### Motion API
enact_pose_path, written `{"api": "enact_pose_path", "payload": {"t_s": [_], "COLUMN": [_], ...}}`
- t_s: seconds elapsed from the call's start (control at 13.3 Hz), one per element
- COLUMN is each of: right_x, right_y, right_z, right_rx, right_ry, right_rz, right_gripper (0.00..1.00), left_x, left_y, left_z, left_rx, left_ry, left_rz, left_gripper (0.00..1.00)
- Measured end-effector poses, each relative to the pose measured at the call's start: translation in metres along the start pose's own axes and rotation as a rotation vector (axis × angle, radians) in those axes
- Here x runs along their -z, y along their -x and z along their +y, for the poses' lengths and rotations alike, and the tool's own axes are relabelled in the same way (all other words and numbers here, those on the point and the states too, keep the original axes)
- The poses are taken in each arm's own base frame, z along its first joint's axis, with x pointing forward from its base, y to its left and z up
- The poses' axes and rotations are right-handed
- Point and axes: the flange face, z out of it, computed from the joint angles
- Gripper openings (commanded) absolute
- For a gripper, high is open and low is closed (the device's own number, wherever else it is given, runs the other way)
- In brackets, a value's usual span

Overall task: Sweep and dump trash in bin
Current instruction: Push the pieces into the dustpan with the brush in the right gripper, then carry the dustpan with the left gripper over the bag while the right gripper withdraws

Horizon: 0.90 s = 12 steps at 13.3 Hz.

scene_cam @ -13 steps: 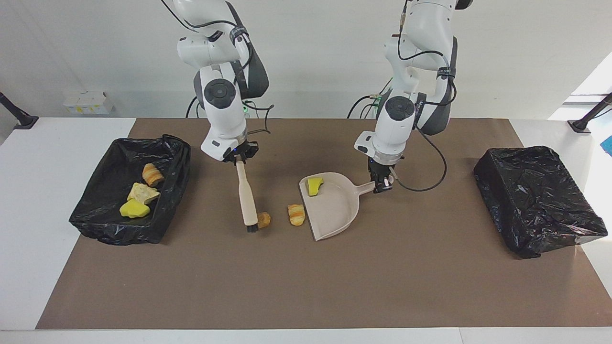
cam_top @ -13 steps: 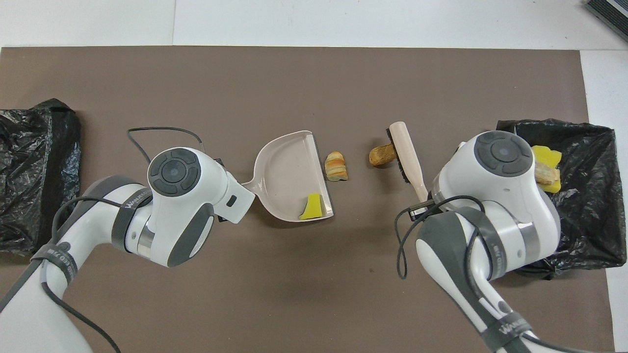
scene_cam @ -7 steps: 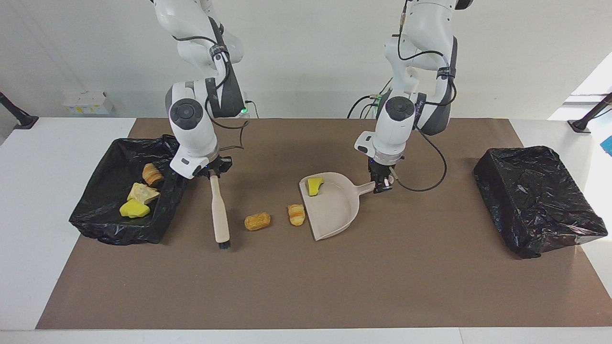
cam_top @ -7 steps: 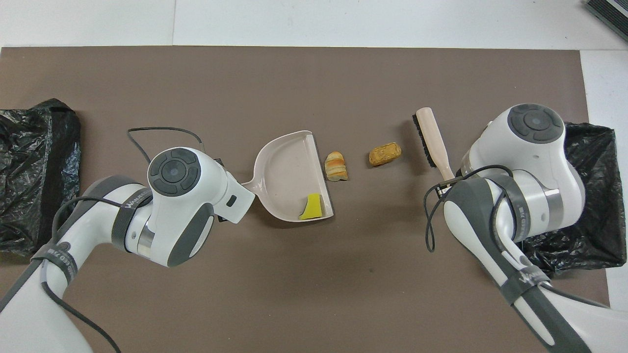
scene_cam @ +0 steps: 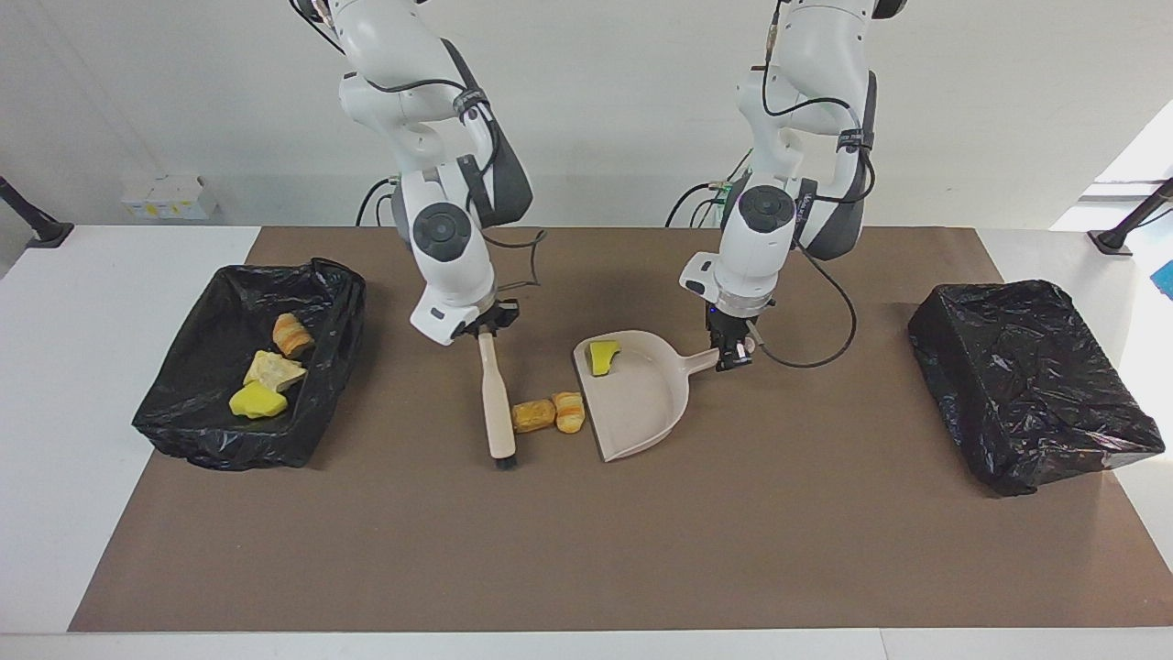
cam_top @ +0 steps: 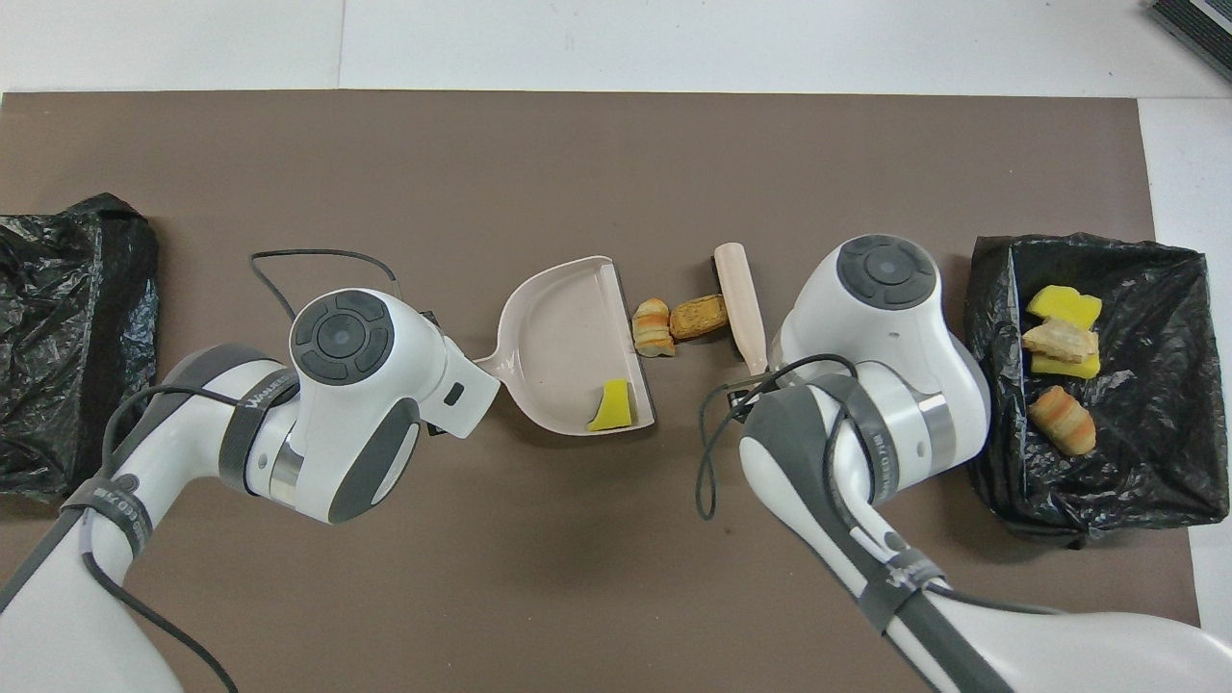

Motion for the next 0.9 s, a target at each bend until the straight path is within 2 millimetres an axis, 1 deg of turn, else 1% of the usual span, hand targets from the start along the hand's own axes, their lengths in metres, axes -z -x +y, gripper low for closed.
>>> {"api": "enact_pose_path", "payload": {"t_s": [0.23, 0.3, 0.45, 0.53, 0.68, 0.75, 0.83, 0.9], "right_x": [-0.011, -0.015, -0.016, -0.016, -0.009, 0.001, 0.018, 0.036], "right_y": [0.01, 0.014, 0.02, 0.021, 0.021, 0.021, 0.022, 0.026], "right_z": [-0.059, -0.074, -0.092, -0.098, -0.1, -0.097, -0.088, -0.074], "right_rx": [-0.037, -0.028, -0.019, -0.019, -0.024, -0.039, -0.055, -0.074], "right_ry": [-0.068, -0.088, -0.098, -0.098, -0.102, -0.105, -0.107, -0.107], "right_rz": [0.023, 0.02, 0.018, 0.02, 0.031, 0.04, 0.048, 0.052], "right_gripper": [0.0, 0.0, 0.0, 0.0, 0.0, 0.0, 0.0, 0.0], "left_x": [0.0, 0.0, -0.001, -0.001, -0.002, -0.002, -0.003, -0.004], "left_y": [0.001, 0.001, 0.001, 0.001, 0.002, 0.005, 0.013, 0.023], "left_z": [0.0, 0.0, 0.0, 0.0, 0.0, -0.002, -0.008, -0.015], "left_rx": [0.001, 0.001, 0.001, 0.001, 0.003, 0.009, 0.014, 0.013], "left_ry": [0.001, 0.001, 0.001, 0.001, 0.0, 0.0, 0.002, 0.013], "left_rz": [-0.001, -0.001, -0.001, -0.001, -0.001, 0.0, 0.003, 0.018], "left_gripper": [0.0, 0.0, 0.0, 0.0, 0.0, 0.0, 0.0, 0.0]}}
